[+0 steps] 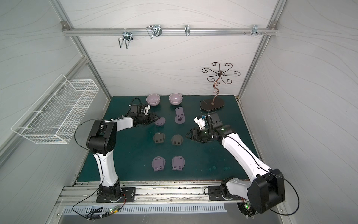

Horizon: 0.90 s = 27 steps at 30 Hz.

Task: Open the phone stand
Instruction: Pick up the phone stand at the center of the board.

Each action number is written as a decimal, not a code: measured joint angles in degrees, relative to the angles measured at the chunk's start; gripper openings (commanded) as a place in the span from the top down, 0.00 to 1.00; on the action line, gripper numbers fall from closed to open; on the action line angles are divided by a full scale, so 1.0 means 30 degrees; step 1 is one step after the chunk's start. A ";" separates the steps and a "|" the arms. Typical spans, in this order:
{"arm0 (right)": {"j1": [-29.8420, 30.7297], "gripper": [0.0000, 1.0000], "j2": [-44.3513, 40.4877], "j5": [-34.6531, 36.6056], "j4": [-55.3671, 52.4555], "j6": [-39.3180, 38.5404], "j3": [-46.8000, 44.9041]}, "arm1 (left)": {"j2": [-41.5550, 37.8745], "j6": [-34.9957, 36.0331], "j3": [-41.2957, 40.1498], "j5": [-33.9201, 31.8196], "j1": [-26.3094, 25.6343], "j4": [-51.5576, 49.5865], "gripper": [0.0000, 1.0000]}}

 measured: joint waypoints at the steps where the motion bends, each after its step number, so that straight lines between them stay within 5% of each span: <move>1: 0.0044 0.49 0.0066 0.0022 0.0000 -0.0007 0.0007 | 0.0117 0.0022 0.0175 0.0022 0.0000 0.0007 0.34; 27: 0.0554 0.49 0.0831 0.0634 -0.0015 0.0000 0.0109 | 0.2732 0.0087 0.2193 0.2040 0.0007 0.0175 0.40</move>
